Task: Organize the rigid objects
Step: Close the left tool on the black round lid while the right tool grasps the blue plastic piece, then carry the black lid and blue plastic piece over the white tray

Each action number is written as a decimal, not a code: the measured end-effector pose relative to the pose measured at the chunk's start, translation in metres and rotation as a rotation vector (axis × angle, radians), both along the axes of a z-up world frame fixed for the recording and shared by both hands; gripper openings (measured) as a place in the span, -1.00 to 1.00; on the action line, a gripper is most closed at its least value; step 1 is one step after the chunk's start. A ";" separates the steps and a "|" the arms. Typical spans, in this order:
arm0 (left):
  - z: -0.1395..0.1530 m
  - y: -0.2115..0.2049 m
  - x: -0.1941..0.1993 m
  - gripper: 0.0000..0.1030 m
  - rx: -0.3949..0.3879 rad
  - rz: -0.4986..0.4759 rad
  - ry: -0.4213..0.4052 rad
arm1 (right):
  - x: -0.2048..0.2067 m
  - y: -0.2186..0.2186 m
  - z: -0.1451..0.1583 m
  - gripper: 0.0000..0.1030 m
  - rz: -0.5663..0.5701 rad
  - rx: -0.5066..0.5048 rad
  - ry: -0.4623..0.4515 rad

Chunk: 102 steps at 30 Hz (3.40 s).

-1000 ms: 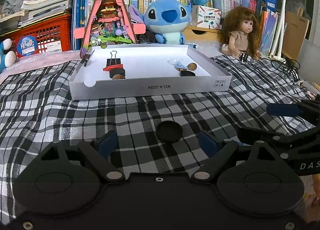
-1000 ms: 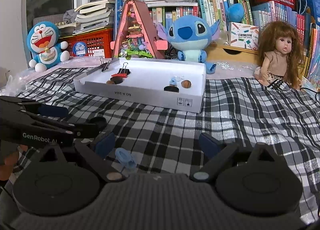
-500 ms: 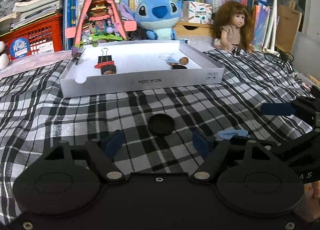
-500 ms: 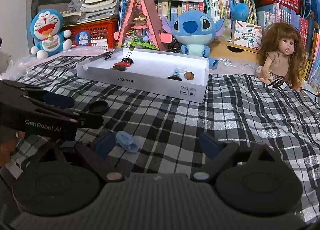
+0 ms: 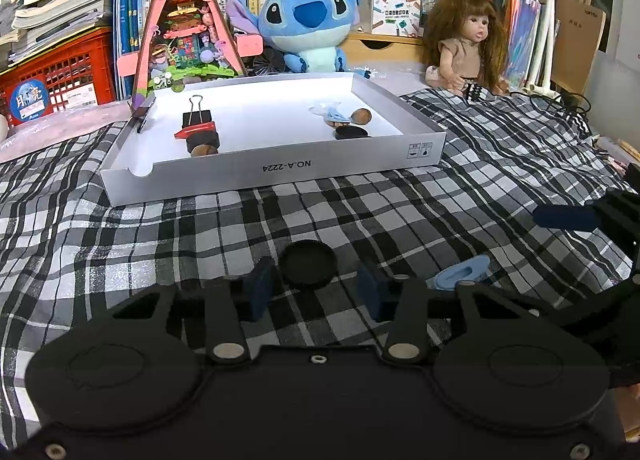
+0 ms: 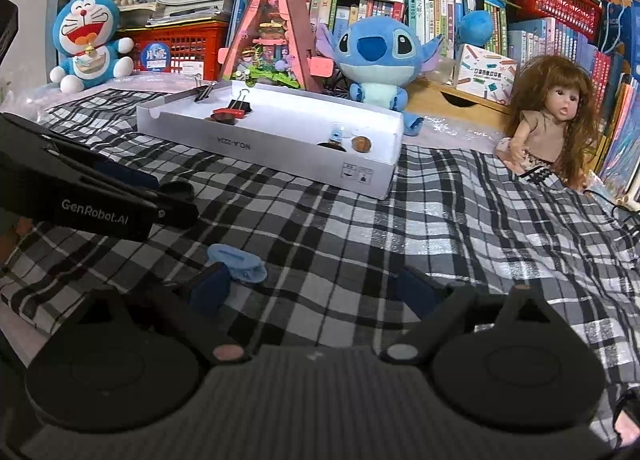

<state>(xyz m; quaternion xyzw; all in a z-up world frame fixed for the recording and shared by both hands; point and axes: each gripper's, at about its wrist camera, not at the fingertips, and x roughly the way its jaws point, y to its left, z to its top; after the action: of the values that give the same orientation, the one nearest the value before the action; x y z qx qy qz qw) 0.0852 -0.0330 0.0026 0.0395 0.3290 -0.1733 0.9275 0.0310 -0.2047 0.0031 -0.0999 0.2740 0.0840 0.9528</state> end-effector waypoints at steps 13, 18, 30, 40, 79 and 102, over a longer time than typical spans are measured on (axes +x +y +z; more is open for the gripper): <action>0.000 0.005 -0.015 -0.43 0.021 0.047 -0.018 | 0.000 -0.005 0.000 0.86 -0.042 0.086 0.014; -0.002 0.011 -0.026 -0.43 0.019 0.103 -0.036 | -0.006 0.009 -0.004 0.86 -0.069 0.087 -0.036; -0.006 0.027 -0.046 -0.39 -0.003 0.207 -0.077 | -0.009 0.028 -0.013 0.56 -0.076 0.089 -0.089; -0.015 0.025 -0.047 -0.18 0.006 0.243 -0.137 | -0.010 0.038 -0.018 0.32 -0.072 0.097 -0.129; 0.006 0.032 -0.042 -0.42 -0.031 0.275 -0.107 | -0.004 0.035 -0.001 -0.14 -0.086 0.173 -0.125; 0.026 0.033 -0.009 -0.42 -0.023 0.259 -0.105 | 0.019 0.035 0.009 -0.14 -0.098 0.207 -0.092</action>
<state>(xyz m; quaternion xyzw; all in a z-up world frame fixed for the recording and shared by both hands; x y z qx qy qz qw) 0.0762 -0.0001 0.0287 -0.0050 0.2802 -0.0535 0.9584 0.0504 -0.1695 0.0119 0.0088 0.2244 0.0605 0.9726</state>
